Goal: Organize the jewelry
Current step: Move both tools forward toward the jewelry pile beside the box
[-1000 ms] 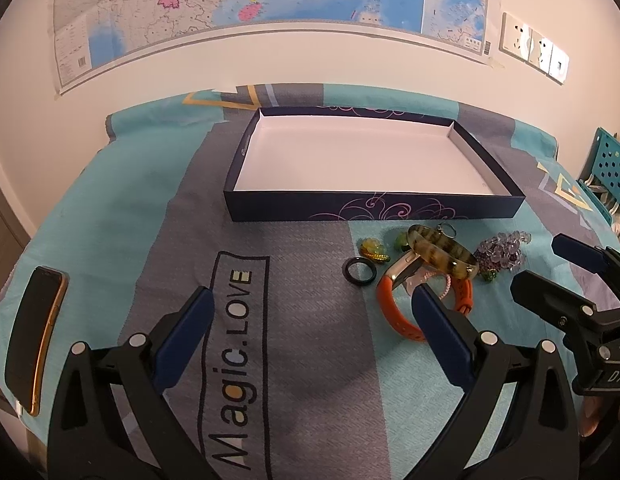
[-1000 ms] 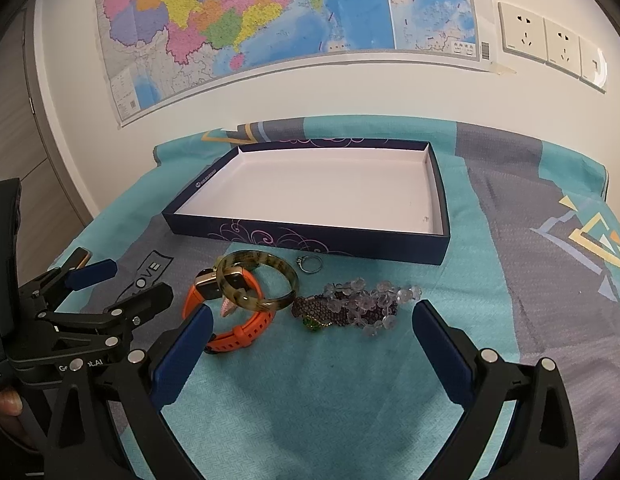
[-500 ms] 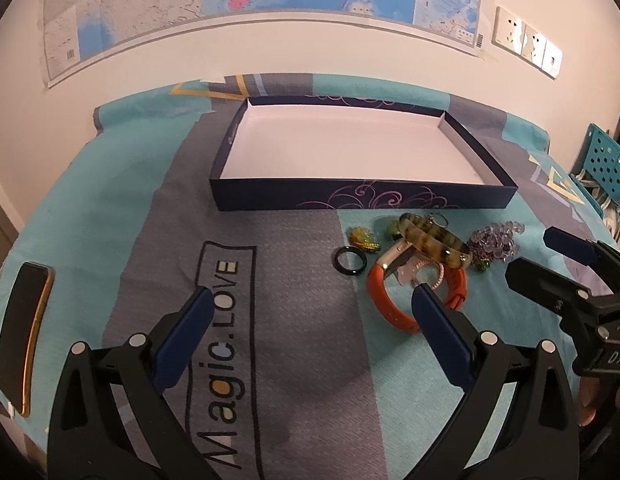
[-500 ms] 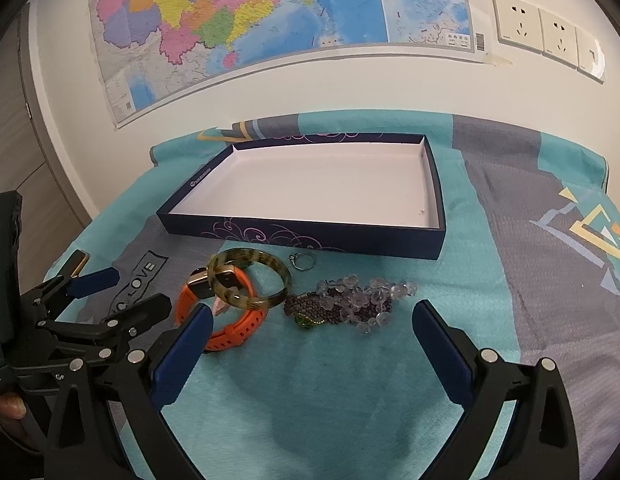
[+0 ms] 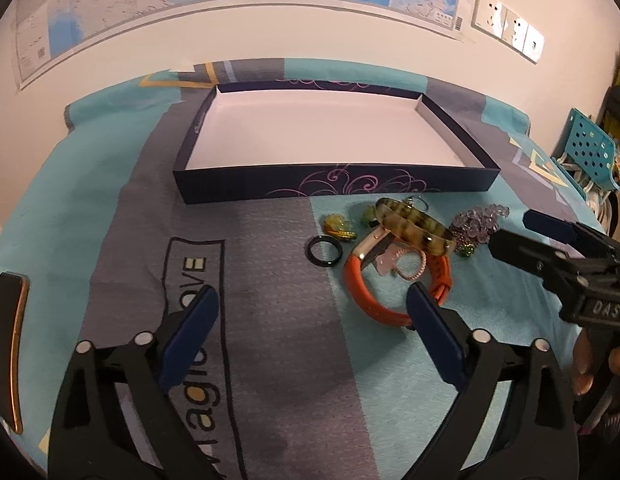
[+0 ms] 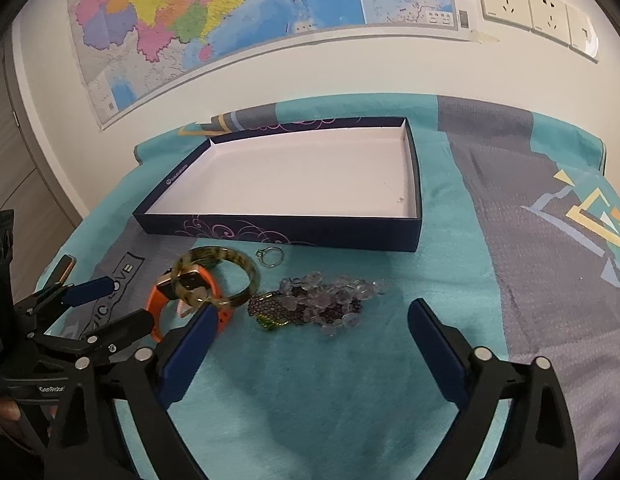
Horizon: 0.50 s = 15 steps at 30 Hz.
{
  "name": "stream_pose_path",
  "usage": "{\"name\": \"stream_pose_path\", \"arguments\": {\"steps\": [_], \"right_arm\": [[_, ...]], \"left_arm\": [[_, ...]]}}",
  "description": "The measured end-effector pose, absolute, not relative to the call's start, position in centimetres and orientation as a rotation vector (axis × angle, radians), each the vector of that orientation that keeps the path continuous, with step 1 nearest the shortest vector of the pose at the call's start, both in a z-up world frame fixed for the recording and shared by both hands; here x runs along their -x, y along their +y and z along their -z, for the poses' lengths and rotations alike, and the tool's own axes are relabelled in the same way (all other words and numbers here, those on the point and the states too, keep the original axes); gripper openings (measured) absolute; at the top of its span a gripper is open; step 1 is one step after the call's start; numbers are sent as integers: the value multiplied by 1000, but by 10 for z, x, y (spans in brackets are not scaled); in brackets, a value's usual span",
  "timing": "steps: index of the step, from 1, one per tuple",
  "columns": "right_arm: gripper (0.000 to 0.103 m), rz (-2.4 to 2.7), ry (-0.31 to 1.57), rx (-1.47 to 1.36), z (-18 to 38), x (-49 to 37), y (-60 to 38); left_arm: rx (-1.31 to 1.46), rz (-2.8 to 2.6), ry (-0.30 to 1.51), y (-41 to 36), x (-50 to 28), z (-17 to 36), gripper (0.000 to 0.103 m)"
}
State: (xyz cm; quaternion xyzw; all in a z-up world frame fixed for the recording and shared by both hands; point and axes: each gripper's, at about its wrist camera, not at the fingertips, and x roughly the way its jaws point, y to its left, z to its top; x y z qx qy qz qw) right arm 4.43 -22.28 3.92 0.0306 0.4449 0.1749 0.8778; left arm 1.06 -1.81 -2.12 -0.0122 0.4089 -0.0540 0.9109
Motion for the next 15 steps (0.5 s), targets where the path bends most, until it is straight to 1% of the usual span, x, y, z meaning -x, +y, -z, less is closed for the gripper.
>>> {"name": "stream_pose_path", "arguments": {"steps": [15], "right_arm": [[82, -358, 927, -56, -39, -54, -230]], "left_arm": [[-18, 89, 838, -23, -10, 20, 87]]}}
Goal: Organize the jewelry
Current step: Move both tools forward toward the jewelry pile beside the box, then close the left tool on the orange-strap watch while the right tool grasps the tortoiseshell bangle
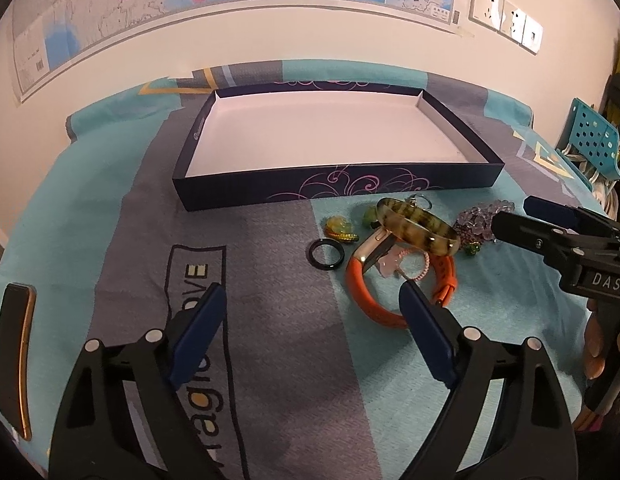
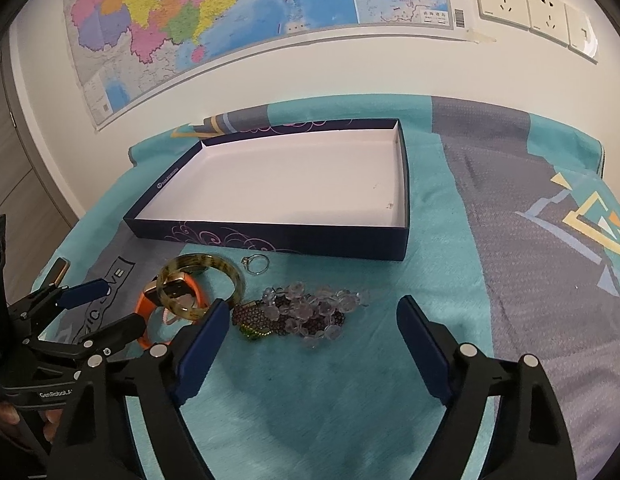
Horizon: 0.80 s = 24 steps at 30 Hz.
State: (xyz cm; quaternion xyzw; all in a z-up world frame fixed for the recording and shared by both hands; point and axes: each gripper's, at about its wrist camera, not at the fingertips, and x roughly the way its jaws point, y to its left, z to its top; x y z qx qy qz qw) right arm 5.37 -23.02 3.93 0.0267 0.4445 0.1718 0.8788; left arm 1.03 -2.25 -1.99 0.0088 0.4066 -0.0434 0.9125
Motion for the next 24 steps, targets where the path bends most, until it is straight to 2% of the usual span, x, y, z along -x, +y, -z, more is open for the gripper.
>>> {"name": "stream_pose_path", "arguments": {"steps": [11, 14, 16, 20, 22, 24], "right_arm": [[74, -371, 936, -33, -36, -57, -228], [69, -377, 942, -25, -35, -59, -226], [62, -381, 944, -17, -35, -59, -225], [40, -382, 953, 6, -33, -59, -224], [35, -387, 956, 7, -33, -59, -224], [15, -404, 955, 7, -33, -57, -225]], "left_arm": [[-36, 84, 835, -23, -11, 20, 83], [-36, 85, 835, -23, -10, 20, 81], [-36, 88, 835, -22, -11, 20, 79], [-32, 106, 840, -23, -12, 21, 74], [-32, 118, 841, -23, -13, 20, 71], [-36, 127, 839, -24, -13, 20, 68]]}}
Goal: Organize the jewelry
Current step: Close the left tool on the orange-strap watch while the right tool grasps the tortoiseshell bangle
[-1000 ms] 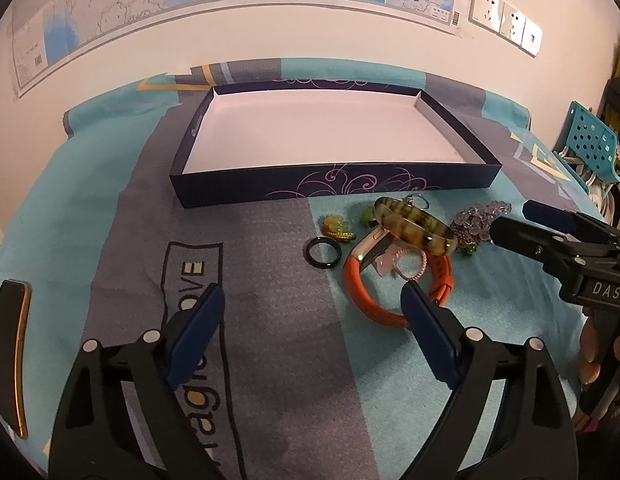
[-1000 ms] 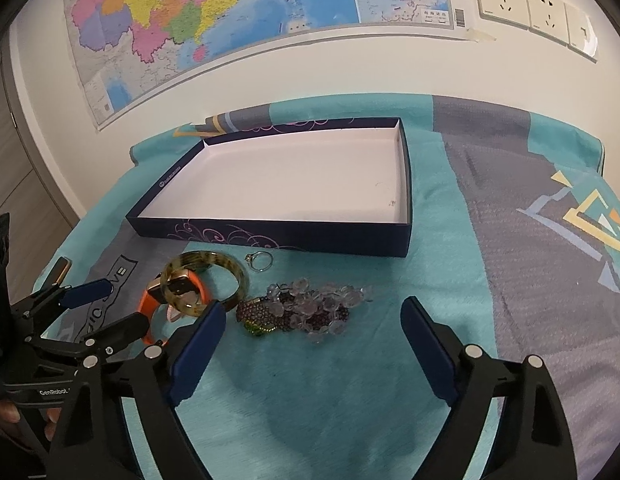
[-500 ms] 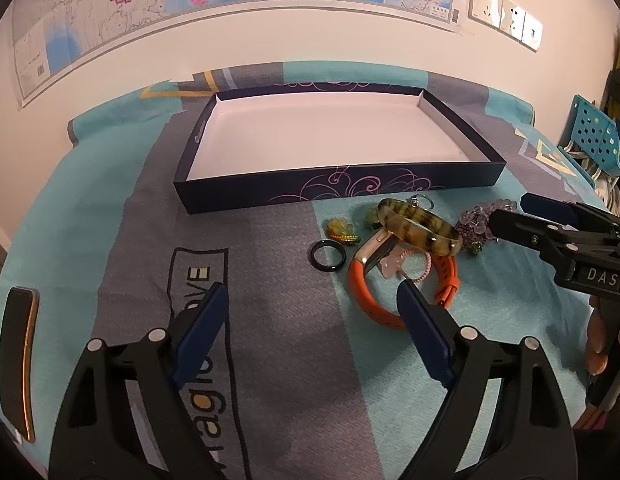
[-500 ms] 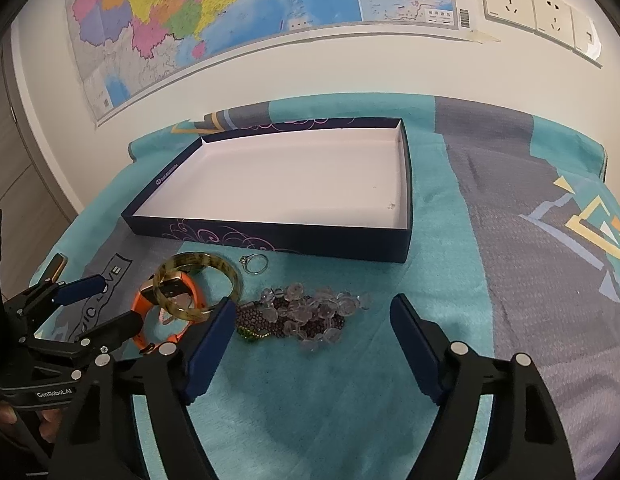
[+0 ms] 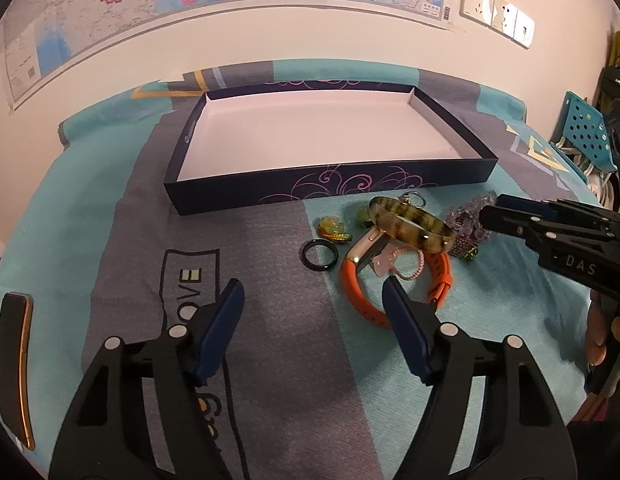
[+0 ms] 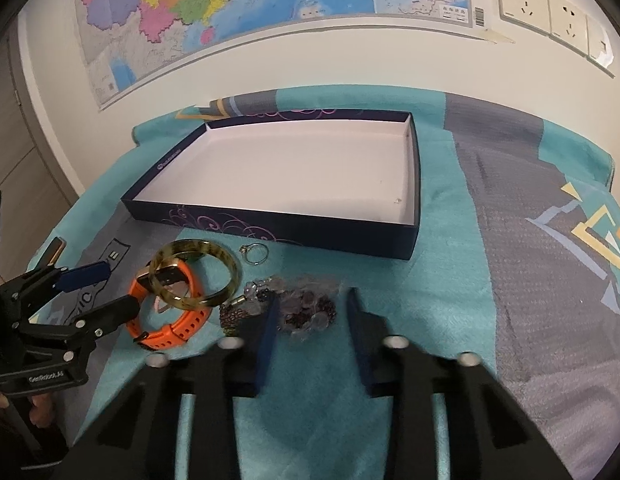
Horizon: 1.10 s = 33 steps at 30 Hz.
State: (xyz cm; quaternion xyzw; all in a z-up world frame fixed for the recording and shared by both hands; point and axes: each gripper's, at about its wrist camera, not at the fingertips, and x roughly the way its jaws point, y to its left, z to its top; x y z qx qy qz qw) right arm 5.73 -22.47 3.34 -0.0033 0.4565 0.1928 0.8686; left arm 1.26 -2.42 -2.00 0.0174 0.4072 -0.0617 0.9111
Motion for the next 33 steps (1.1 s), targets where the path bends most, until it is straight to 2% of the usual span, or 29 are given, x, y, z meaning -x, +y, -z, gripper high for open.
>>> {"name": "stream_pose_path", "arguments": {"steps": [4, 8, 10, 13, 14, 20, 23, 25, 29, 33], "right_arm": [[9, -411, 947, 13, -36, -54, -227], [4, -421, 936, -1, -41, -52, -232], [6, -402, 932, -16, -42, -52, -237], [26, -386, 930, -49, -42, -55, -245], [36, -381, 930, -55, -41, -55, -246], [38, -420, 905, -54, -48, -54, -239], [38, -494, 884, -11, -54, -47, -220], [38, -548, 883, 25, -55, -44, -203], [38, -607, 917, 26, -49, -50, -183], [28, -596, 952, -13, -44, -63, -186]], "left_arm": [[-30, 159, 845, -24, -14, 20, 59], [-23, 175, 850, -24, -14, 20, 56], [-18, 182, 854, -23, -16, 20, 57], [-13, 191, 860, -21, -17, 21, 57], [-11, 196, 864, -21, -18, 22, 57], [-22, 215, 873, -22, -21, 24, 56], [-29, 224, 874, -24, -22, 24, 52], [-23, 239, 881, -25, -23, 26, 42], [-31, 255, 882, -27, -23, 27, 33], [-27, 267, 884, -24, -23, 26, 12]]}}
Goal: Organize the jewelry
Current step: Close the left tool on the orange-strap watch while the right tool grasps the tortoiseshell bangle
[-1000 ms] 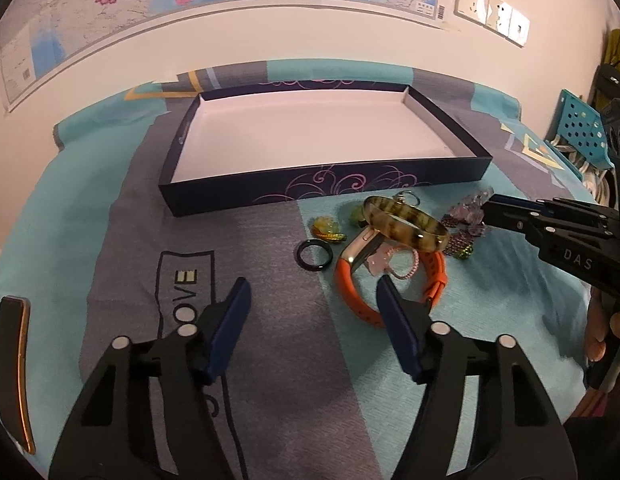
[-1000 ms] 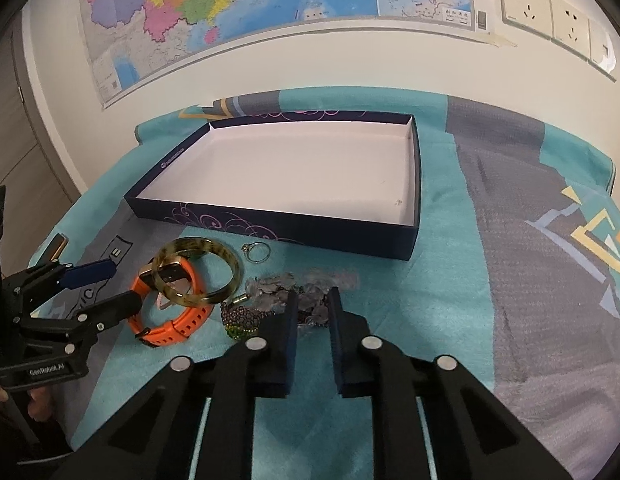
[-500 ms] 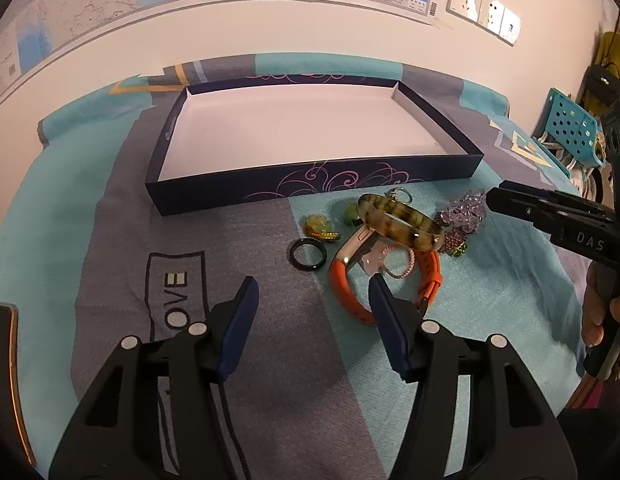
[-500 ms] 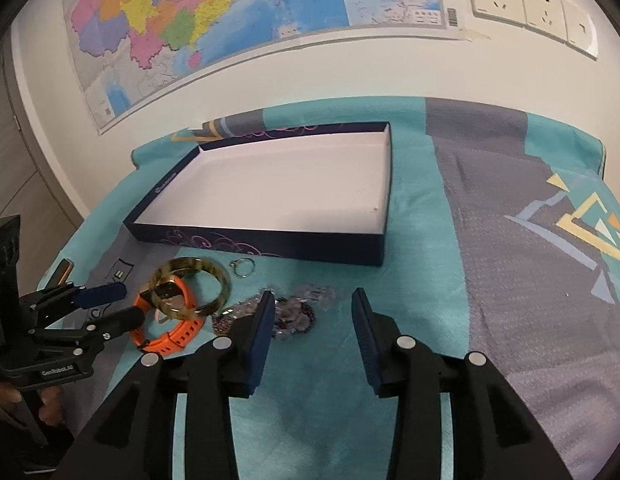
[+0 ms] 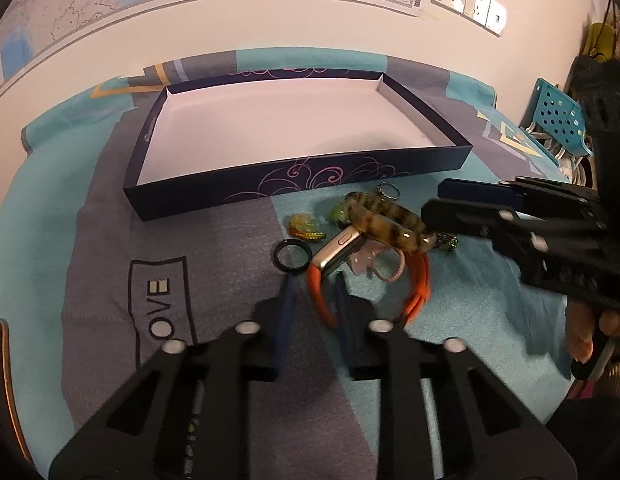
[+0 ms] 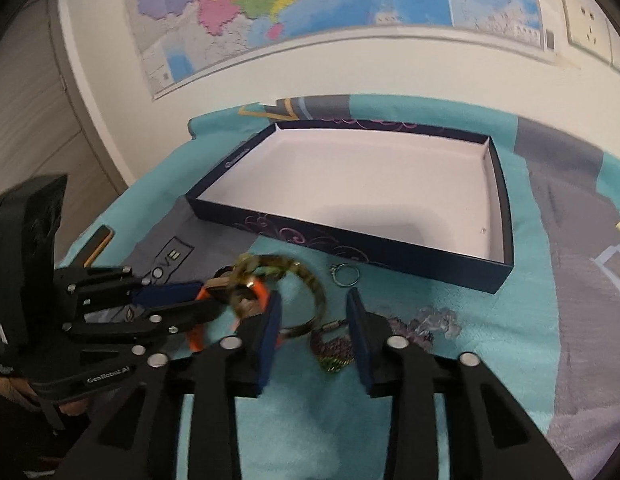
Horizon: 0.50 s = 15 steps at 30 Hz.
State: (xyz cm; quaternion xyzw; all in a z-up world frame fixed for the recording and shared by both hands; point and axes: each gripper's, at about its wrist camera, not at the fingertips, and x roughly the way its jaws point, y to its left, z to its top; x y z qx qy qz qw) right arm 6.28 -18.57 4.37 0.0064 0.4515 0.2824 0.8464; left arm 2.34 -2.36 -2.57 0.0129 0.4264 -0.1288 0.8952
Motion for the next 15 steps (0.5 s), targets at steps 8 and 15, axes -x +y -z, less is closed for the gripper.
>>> {"name": "stream_pose_path", "arguments": {"steps": [8, 15], "right_arm": [[28, -631, 1003, 25, -34, -64, -178], [23, -621, 1034, 100, -26, -75, -161]], "left_arm": [[-36, 239, 863, 2, -23, 20, 7], [-20, 257, 845, 21, -17, 15, 29]]}}
